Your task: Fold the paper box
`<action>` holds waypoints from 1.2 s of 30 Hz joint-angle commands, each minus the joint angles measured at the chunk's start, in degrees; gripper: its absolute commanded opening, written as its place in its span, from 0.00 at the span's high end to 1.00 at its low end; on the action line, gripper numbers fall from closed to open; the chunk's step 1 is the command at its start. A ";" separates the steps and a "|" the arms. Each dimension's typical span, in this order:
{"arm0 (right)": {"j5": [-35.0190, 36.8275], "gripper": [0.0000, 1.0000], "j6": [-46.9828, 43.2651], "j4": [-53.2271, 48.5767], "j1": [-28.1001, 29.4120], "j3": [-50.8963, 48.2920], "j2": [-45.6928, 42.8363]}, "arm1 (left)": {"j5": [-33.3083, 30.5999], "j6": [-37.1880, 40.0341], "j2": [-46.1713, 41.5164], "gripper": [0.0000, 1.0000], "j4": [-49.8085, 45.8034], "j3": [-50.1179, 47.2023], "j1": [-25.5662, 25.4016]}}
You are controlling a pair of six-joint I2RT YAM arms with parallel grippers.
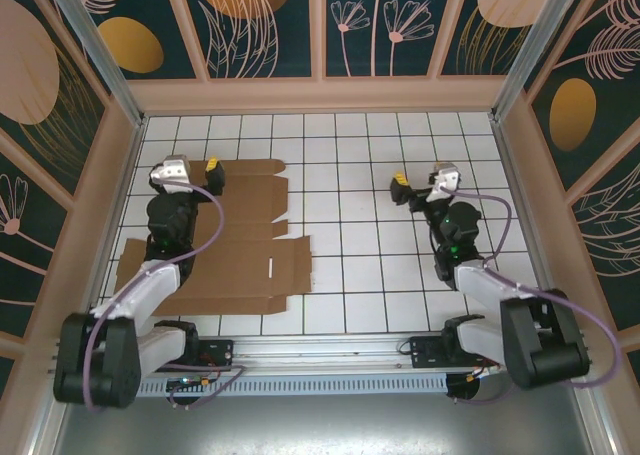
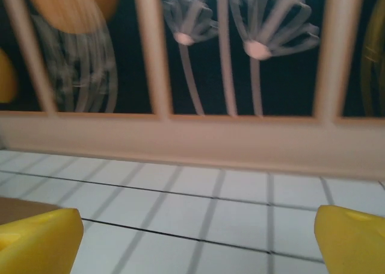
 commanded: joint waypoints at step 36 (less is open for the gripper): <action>-33.79 0.12 27.51 -48.93 14.78 32.65 33.36 | 9.07 -45.76 13.05 1.00 -33.72 1.85 -10.67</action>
